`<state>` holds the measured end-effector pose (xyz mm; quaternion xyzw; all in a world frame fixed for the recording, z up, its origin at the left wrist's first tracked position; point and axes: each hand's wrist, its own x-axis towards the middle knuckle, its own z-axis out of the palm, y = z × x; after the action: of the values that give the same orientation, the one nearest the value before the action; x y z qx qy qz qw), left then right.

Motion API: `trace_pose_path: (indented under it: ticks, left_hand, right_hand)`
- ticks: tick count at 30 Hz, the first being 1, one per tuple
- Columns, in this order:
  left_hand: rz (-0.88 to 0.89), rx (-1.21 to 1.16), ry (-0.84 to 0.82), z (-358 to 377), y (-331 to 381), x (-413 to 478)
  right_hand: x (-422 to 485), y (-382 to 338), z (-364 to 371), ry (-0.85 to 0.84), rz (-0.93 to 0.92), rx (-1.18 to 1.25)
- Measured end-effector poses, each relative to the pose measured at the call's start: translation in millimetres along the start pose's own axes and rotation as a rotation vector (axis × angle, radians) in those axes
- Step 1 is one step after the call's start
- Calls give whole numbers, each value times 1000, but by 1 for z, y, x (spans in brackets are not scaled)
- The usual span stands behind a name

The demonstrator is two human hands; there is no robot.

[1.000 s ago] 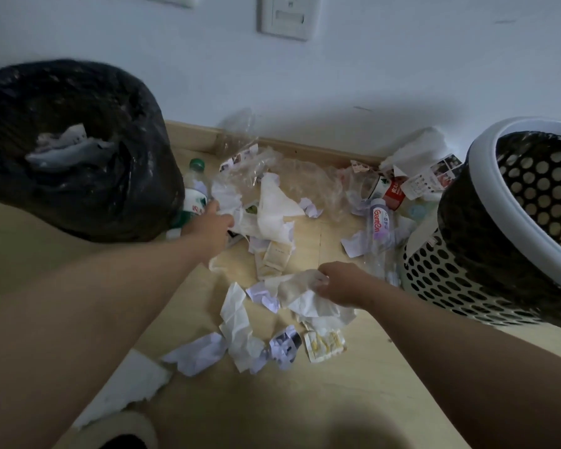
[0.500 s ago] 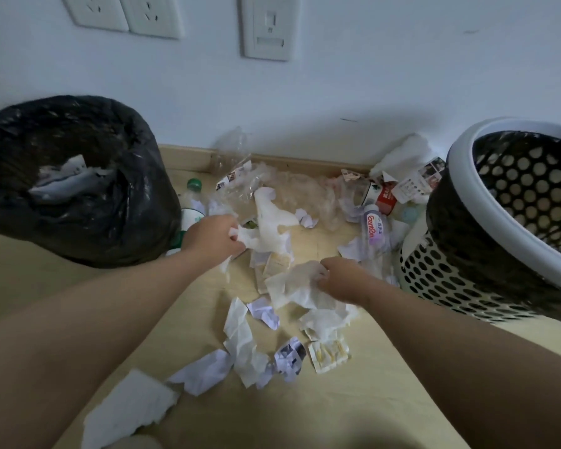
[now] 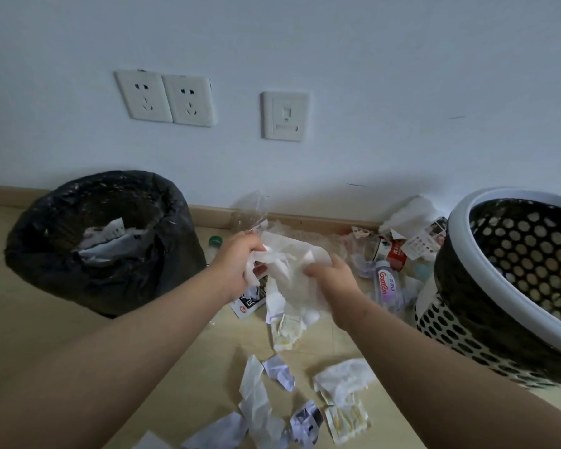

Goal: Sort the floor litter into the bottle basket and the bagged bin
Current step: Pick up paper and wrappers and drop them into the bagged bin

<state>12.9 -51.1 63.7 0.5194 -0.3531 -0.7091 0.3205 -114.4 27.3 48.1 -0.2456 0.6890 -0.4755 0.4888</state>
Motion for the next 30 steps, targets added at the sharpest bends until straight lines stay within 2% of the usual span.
trace_pose_path:
  ticks: [4, 8, 11, 16, 22, 28, 30]
  left_hand:
    - [-28, -36, 21, 6, -6, -5]
    - [-70, 68, -72, 3, -8, -10]
    - [-2, 164, -38, -7, -9, -7]
    - [166, 335, 150, -26, -3, -9]
    - [411, 199, 358, -57, 42, -13]
    - [657, 143, 797, -105, 85, -9]
    - [643, 160, 907, -119, 88, -5]
  right_hand:
    - [1, -5, 15, -84, 37, 129]
    - [2, -11, 32, -155, 74, 216]
    - [2, -13, 44, -140, 97, 193]
    - [-1, -9, 53, -137, 63, 159]
    - [-7, -6, 66, -133, 121, 157]
    - [-14, -15, 97, -183, 124, 166]
    - [-17, -19, 111, -214, 120, 185]
